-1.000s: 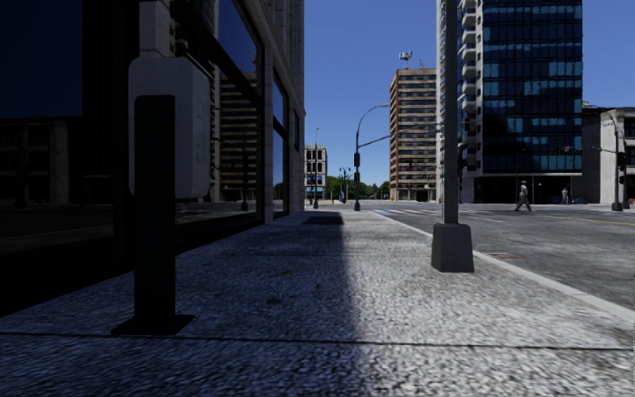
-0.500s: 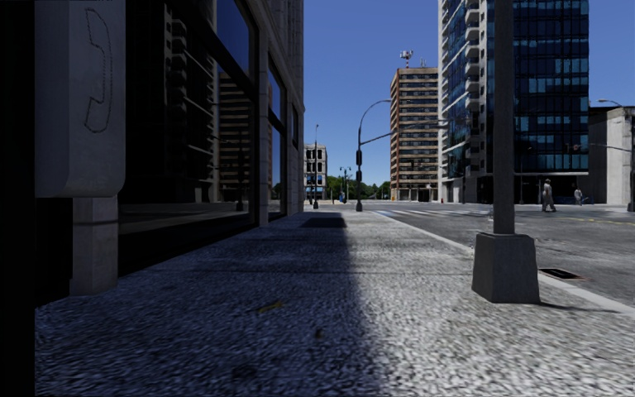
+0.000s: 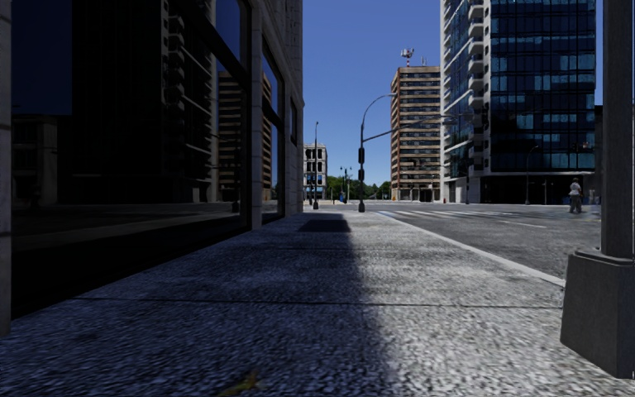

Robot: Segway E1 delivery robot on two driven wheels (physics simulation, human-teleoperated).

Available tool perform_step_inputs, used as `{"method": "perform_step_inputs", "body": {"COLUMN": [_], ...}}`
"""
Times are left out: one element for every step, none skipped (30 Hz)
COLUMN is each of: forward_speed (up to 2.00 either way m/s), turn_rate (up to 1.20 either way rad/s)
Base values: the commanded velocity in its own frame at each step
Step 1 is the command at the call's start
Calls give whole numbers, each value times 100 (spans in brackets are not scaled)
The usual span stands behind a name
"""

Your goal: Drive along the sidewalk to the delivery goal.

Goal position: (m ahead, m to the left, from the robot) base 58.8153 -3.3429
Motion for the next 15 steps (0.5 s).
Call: {"method": "perform_step_inputs", "body": {"forward_speed": [200, 200, 200, 200, 200, 200, 200, 200, 200, 200, 200, 200, 200, 200, 200], "turn_rate": [0, 0, 0, 0, 0, 0, 0, 0, 0, 0, 0, 0, 0, 0, 0]}}
